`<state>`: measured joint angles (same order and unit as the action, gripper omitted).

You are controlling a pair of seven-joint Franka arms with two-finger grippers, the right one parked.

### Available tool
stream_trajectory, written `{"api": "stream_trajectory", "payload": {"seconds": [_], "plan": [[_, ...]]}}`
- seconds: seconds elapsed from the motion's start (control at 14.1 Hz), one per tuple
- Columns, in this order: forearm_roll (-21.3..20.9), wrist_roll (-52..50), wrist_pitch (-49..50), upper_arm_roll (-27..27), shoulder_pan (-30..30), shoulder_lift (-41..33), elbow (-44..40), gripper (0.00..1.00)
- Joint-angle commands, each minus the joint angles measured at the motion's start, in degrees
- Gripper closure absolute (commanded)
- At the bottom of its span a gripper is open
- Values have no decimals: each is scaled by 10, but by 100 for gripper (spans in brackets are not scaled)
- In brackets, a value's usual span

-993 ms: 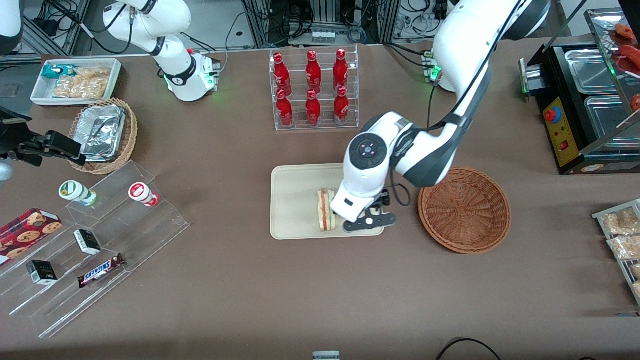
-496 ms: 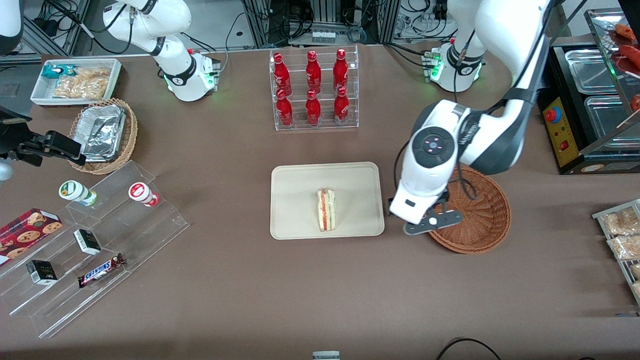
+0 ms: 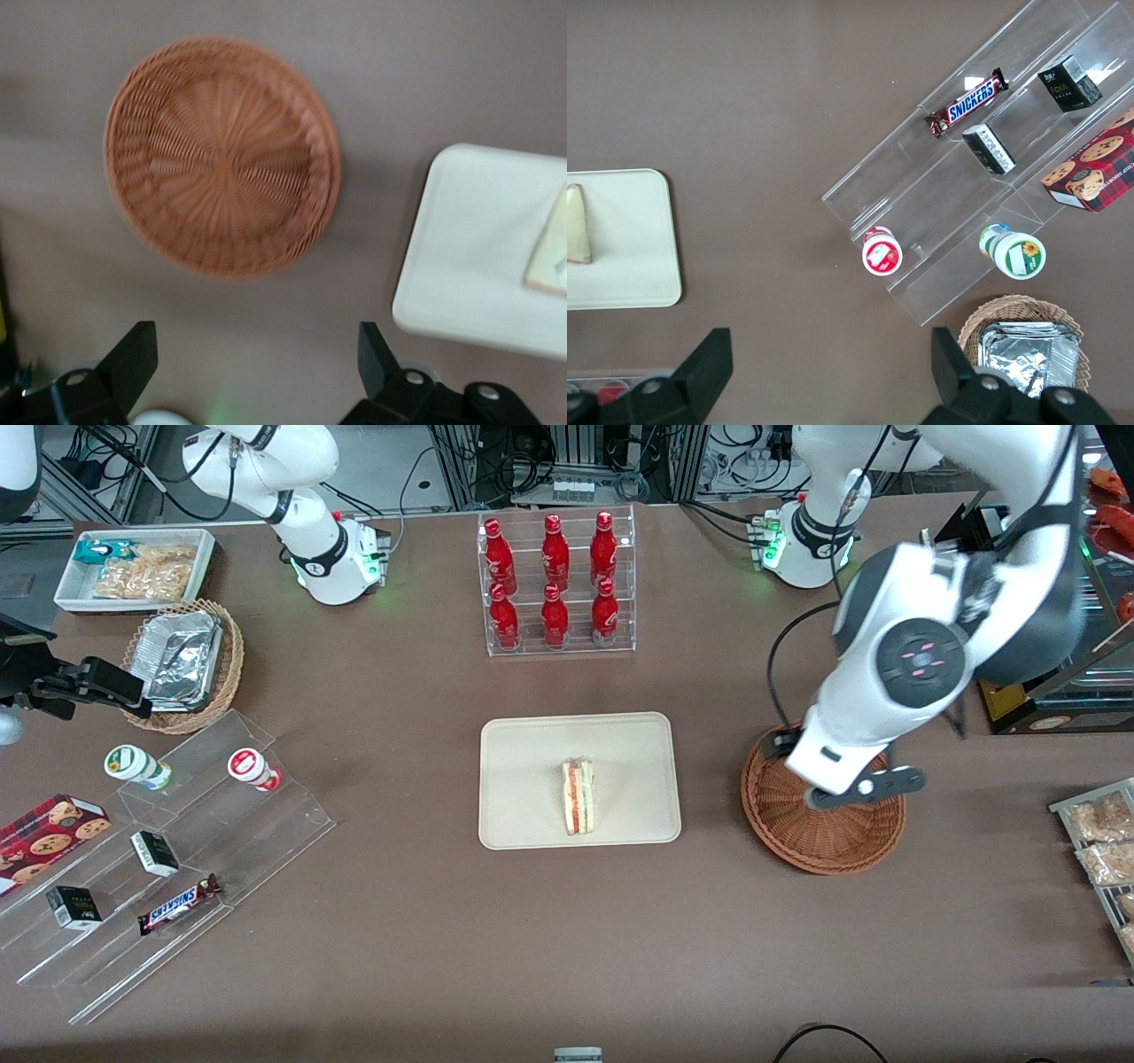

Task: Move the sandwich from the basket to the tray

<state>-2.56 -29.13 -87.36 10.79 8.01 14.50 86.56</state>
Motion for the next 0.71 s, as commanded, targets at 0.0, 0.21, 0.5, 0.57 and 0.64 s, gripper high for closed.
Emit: {"api": "stream_trajectory", "payload": {"seconds": [0.0,0.21,0.5,0.57,0.64], "plan": [[41,39,47,6,-48,-60,12,0],[41,106,108,7,-91,-111,14,0],[40,145,104,5,-113,-136,15,0],[41,145,95,5,-113,-136,15,0],[41,144,78,5,-114,-138,17,0]]}}
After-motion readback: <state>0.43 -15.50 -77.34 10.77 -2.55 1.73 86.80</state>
